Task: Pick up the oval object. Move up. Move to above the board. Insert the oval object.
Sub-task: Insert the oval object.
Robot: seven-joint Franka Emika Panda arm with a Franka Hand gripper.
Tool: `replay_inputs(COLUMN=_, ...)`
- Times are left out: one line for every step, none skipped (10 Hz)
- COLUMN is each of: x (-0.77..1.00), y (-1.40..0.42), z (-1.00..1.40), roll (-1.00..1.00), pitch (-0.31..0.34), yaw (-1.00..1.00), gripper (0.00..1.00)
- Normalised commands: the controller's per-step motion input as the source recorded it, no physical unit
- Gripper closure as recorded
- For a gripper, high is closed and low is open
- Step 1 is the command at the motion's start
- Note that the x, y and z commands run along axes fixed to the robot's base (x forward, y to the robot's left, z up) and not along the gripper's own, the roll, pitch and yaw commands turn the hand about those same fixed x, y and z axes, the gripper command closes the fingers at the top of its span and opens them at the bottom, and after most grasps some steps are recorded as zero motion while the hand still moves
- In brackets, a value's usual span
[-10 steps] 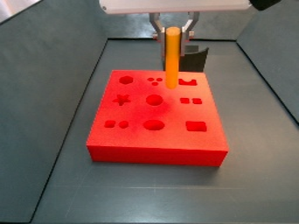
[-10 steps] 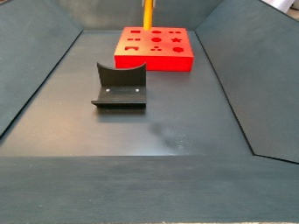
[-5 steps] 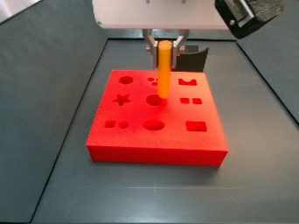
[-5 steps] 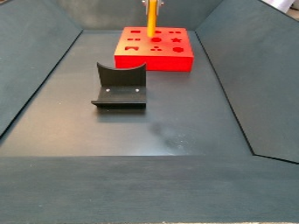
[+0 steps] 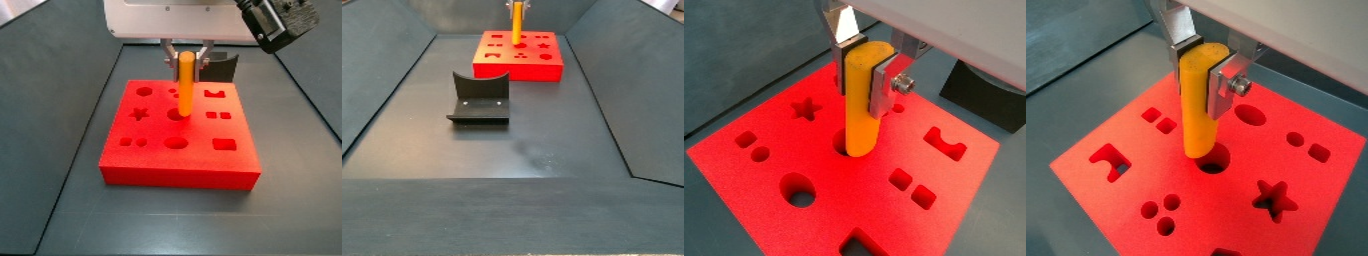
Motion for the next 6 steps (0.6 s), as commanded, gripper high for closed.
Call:
replay_inputs(x=0.0, y=0.0, z=-0.09, roll=0.0, pitch=-0.01, yaw=0.0, gripper=1.0)
replay_inputs(x=0.0, y=0.0, z=-0.1, roll=0.0, pitch=-0.01, yaw=0.0, gripper=1.0)
replay_inputs(x=0.0, y=0.0, z=-0.09, roll=0.0, pitch=-0.004, yaw=0.0, gripper=1.0)
replay_inputs(x=0.0, y=-0.02, z=-0.07, roll=0.0, pitch=0.0, yaw=0.0, gripper=1.0)
replay_inputs(x=-0.03, y=-0.04, z=-0.09, roll=0.03, pitch=-0.001, yaw=0.0, gripper=1.0)
replay_inputs(x=-0.08, y=-0.07, z=-0.06, roll=0.05, pitch=0.0, yaw=0.0, gripper=1.0)
